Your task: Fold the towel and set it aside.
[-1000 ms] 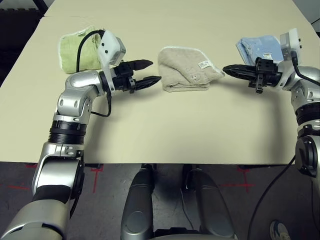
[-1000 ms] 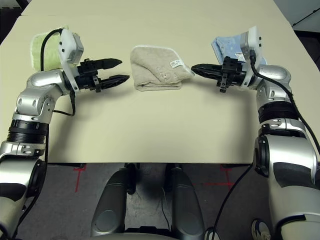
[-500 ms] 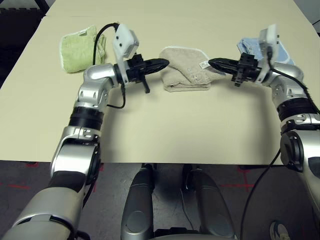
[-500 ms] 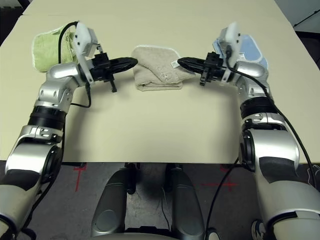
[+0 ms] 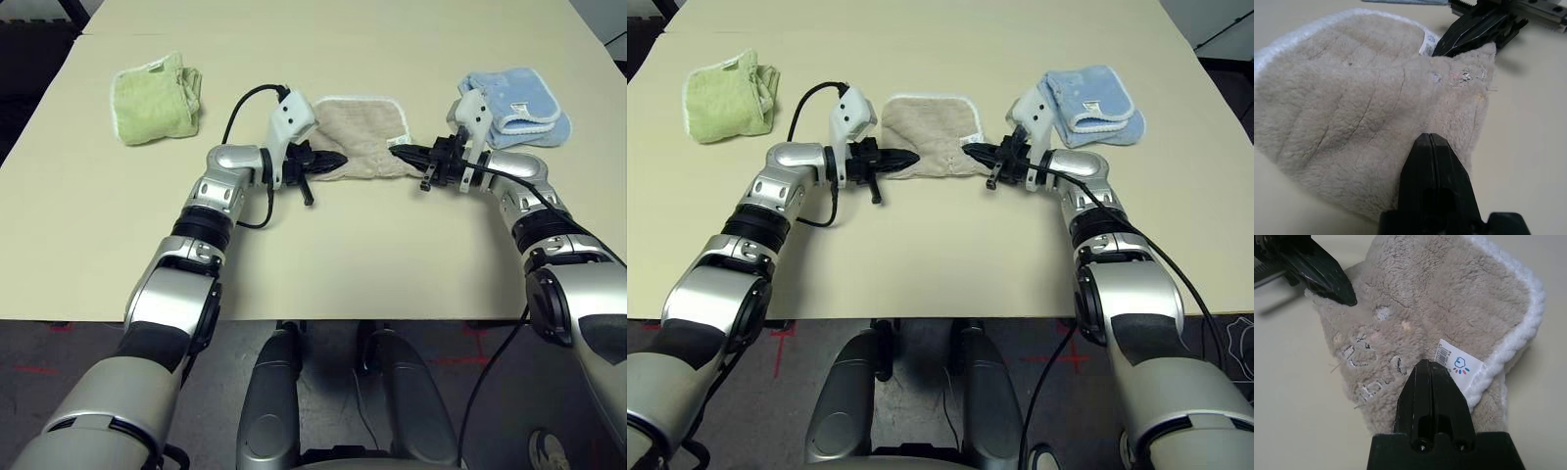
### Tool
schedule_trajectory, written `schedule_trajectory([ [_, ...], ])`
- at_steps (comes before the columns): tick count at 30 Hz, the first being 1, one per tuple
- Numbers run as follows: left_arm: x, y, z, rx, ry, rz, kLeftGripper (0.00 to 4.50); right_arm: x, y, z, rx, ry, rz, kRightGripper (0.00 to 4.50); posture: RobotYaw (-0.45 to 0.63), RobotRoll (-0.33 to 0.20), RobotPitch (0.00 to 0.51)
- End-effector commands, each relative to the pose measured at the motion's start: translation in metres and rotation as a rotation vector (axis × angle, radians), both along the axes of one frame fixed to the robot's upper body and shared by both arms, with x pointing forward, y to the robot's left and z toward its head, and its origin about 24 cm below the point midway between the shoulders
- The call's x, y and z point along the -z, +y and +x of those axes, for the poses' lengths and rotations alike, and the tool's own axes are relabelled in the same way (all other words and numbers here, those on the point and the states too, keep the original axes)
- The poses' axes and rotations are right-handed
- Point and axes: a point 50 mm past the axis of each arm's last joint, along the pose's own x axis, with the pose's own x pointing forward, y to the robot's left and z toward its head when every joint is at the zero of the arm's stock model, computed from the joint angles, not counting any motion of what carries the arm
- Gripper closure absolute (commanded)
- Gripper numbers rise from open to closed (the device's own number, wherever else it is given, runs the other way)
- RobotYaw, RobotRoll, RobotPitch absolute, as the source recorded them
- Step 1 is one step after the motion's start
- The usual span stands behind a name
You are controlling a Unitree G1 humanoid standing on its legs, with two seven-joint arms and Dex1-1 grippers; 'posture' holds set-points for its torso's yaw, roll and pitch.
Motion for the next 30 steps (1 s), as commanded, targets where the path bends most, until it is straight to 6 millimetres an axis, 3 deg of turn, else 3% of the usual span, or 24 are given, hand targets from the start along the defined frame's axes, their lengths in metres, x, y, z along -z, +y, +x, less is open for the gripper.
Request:
schedule_trajectory([
  [1, 0.019, 0.02, -0.002, -0.051, 0.063, 0.052, 4.44, 0.022, -0.011, -0.004, 0.038, 0.084, -0.031, 4.5, 0.06, 0.0, 0.26],
  [5, 0.014, 0.035, -0.003, -0.082, 0.048, 0.055, 4.44, 0.019, -0.014, -0.004, 0.048, 0.082, -0.026, 4.5, 0.07, 0.0, 0.254],
  [9, 0.005, 0.036, -0.003, -0.082, 0.031, 0.022, 4.44, 0.01, -0.011, -0.002, 0.03, 0.061, 0.028, 4.5, 0.07, 0.0, 0.251],
  [16, -0.035, 0.011, -0.001, -0.037, -0.023, -0.198, 4.44, -0.026, 0.0, 0.006, 0.02, -0.005, 0.287, 4.5, 0.07, 0.0, 0.253],
  [23, -0.063, -0.015, -0.001, -0.026, -0.04, -0.317, 4.44, -0.041, 0.015, 0.016, 0.116, -0.022, 0.267, 4.5, 0.07, 0.0, 0.266],
  [30, -0.049, -0.027, 0.01, -0.108, 0.002, -0.301, 4.44, -0.048, 0.026, 0.021, 0.165, -0.02, 0.273, 4.5, 0.06, 0.0, 0.303],
])
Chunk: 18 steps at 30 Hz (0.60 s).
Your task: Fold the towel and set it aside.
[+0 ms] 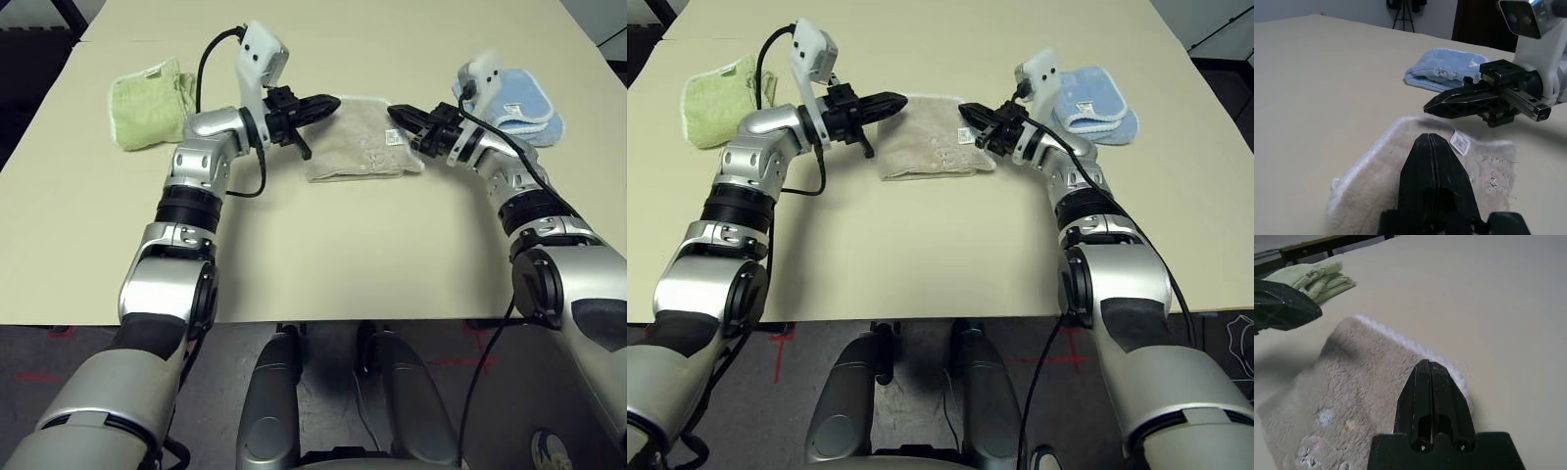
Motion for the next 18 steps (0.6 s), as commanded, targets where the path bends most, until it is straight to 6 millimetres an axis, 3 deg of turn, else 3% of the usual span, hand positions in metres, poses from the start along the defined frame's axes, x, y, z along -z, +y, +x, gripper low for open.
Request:
schedule_trajectory([
  [1, 0.014, 0.001, 0.007, -0.066, 0.044, 0.023, 4.44, 0.001, 0.006, 0.001, 0.009, 0.017, -0.005, 4.5, 0.06, 0.0, 0.313],
  [6, 0.017, 0.004, 0.013, -0.126, 0.051, 0.021, 4.44, 0.002, 0.008, 0.002, 0.029, 0.022, -0.021, 4.5, 0.05, 0.0, 0.343],
  [10, 0.031, 0.014, 0.016, -0.197, 0.094, 0.068, 4.44, 0.005, 0.009, 0.003, 0.047, 0.044, -0.045, 4.5, 0.05, 0.0, 0.372],
  [18, 0.049, 0.023, 0.022, -0.331, 0.134, 0.103, 4.44, 0.03, 0.028, 0.006, 0.104, 0.114, -0.125, 4.5, 0.04, 0.0, 0.384],
])
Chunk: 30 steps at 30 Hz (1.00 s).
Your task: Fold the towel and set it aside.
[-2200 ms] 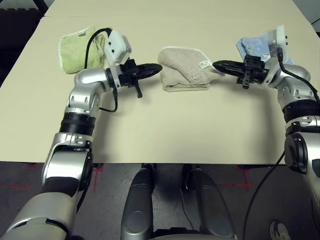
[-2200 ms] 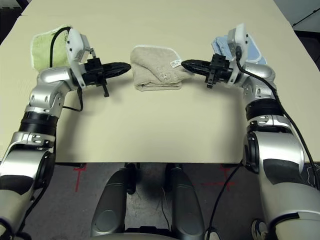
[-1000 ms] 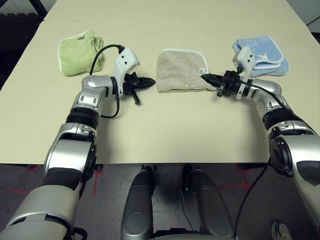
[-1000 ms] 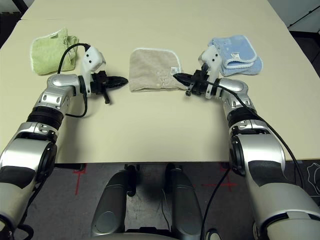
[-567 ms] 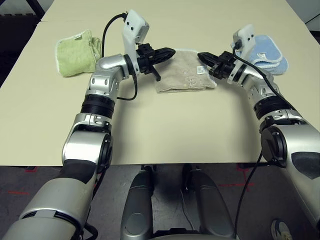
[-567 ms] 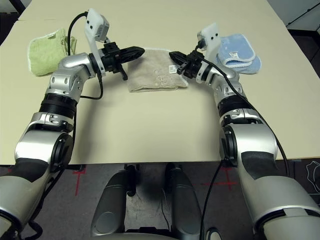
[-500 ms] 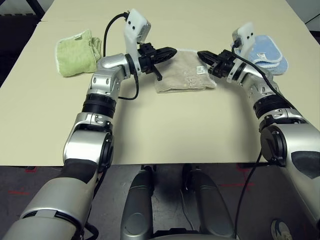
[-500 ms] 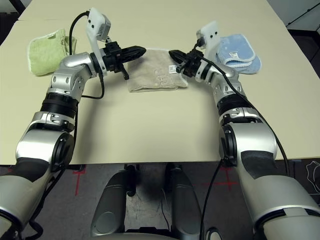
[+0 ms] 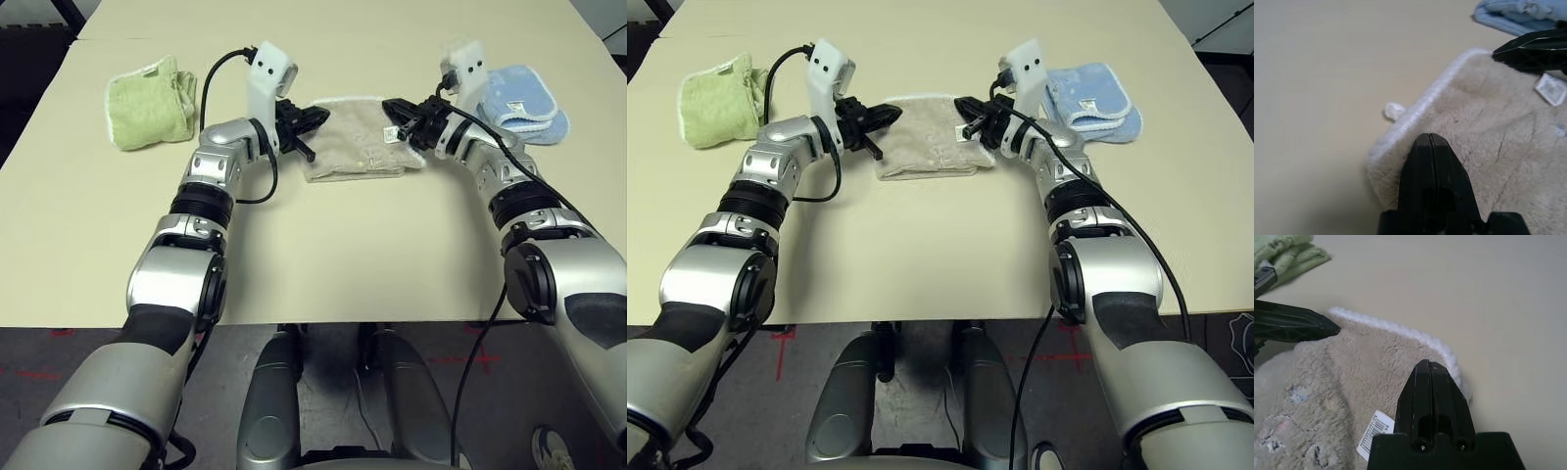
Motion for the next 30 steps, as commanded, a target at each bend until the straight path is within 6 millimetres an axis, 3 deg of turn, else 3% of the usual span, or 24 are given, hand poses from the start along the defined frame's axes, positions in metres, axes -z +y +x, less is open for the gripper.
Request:
schedule_trajectory([
  [1, 0.01, 0.003, 0.002, -0.051, 0.021, 0.039, 4.44, 0.02, 0.008, 0.001, 0.036, 0.065, -0.044, 4.5, 0.04, 0.0, 0.385],
  [7, 0.032, 0.015, 0.002, -0.116, 0.085, 0.086, 4.44, 0.041, 0.012, 0.0, 0.091, 0.129, -0.113, 4.5, 0.04, 0.0, 0.392],
  [15, 0.044, 0.03, -0.003, -0.104, 0.119, 0.133, 4.44, 0.042, -0.009, 0.0, 0.122, 0.13, -0.141, 4.5, 0.04, 0.0, 0.384],
  [18, 0.037, 0.035, -0.004, -0.078, 0.09, 0.136, 4.44, 0.034, -0.02, 0.0, 0.128, 0.104, -0.112, 4.5, 0.04, 0.0, 0.371],
  [25, 0.003, 0.029, -0.015, 0.122, -0.019, 0.001, 4.44, -0.006, -0.022, -0.01, -0.136, -0.1, 0.145, 4.5, 0.03, 0.0, 0.341],
  [30, -0.017, 0.034, -0.033, 0.204, -0.1, -0.034, 4.44, -0.022, -0.041, -0.021, -0.249, -0.186, 0.165, 4.5, 0.04, 0.0, 0.327],
])
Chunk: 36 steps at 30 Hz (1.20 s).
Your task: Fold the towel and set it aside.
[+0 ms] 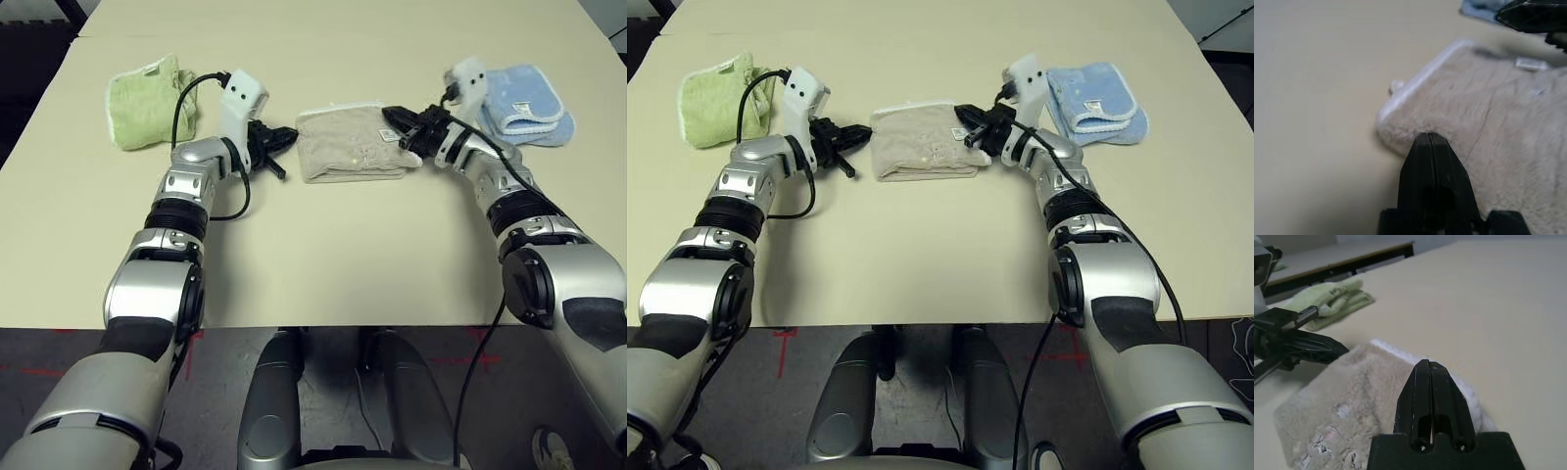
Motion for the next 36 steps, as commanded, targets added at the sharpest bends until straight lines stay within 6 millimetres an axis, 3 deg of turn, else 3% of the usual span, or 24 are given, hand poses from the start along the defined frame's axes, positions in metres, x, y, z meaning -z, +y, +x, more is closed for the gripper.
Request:
schedule_trajectory([
  [1, -0.007, 0.007, -0.013, 0.035, -0.016, -0.019, 4.44, -0.005, -0.018, -0.008, -0.046, -0.048, 0.019, 4.5, 0.04, 0.0, 0.327],
  [7, -0.013, 0.029, -0.038, 0.036, -0.057, 0.019, 4.44, -0.008, -0.046, -0.026, -0.137, -0.092, -0.043, 4.5, 0.04, 0.0, 0.313],
  [13, -0.005, 0.029, -0.053, 0.111, -0.051, 0.066, 4.44, 0.003, -0.06, -0.04, -0.183, -0.068, -0.099, 4.5, 0.04, 0.0, 0.307],
  [25, 0.013, 0.03, -0.057, 0.19, -0.051, 0.161, 4.44, 0.023, -0.071, -0.053, -0.267, -0.039, -0.351, 4.5, 0.04, 0.0, 0.297],
  [27, 0.015, 0.034, -0.058, 0.187, -0.064, 0.188, 4.06, 0.024, -0.074, -0.054, -0.266, -0.037, -0.372, 4.5, 0.04, 0.0, 0.296],
  [30, 0.016, 0.039, -0.06, 0.181, -0.057, 0.189, 3.15, 0.024, -0.078, -0.055, -0.263, -0.025, -0.377, 3.8, 0.04, 0.0, 0.294],
  [36, 0.013, 0.039, -0.066, 0.208, -0.08, 0.202, 0.88, 0.023, -0.092, -0.06, -0.228, -0.001, -0.373, 1.63, 0.04, 0.0, 0.292],
])
